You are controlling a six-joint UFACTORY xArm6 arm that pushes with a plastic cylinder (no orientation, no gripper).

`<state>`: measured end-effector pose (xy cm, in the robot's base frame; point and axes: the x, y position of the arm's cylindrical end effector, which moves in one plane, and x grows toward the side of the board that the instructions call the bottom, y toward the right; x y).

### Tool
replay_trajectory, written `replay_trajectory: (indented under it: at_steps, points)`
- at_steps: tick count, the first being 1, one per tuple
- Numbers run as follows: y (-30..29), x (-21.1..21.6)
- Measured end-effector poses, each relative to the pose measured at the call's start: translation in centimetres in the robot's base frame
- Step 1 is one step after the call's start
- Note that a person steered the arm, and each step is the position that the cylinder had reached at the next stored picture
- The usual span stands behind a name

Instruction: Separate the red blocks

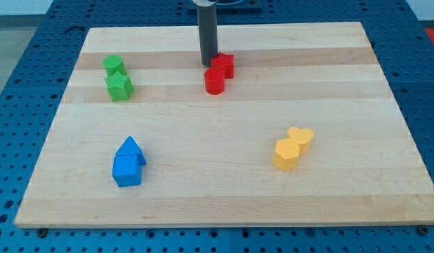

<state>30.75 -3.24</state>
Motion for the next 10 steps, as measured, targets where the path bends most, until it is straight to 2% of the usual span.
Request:
replay_trajectory:
  at_steps: [1,2,3,4,5,8,10]
  points:
    - [-0.1,-0.1]
    - [1.3,-2.4]
    - [7.8,-3.2]
    - [11.5,0.2]
    - [9.0,3.6]
    - [-7.3,6.7]
    - [-1.2,5.2]
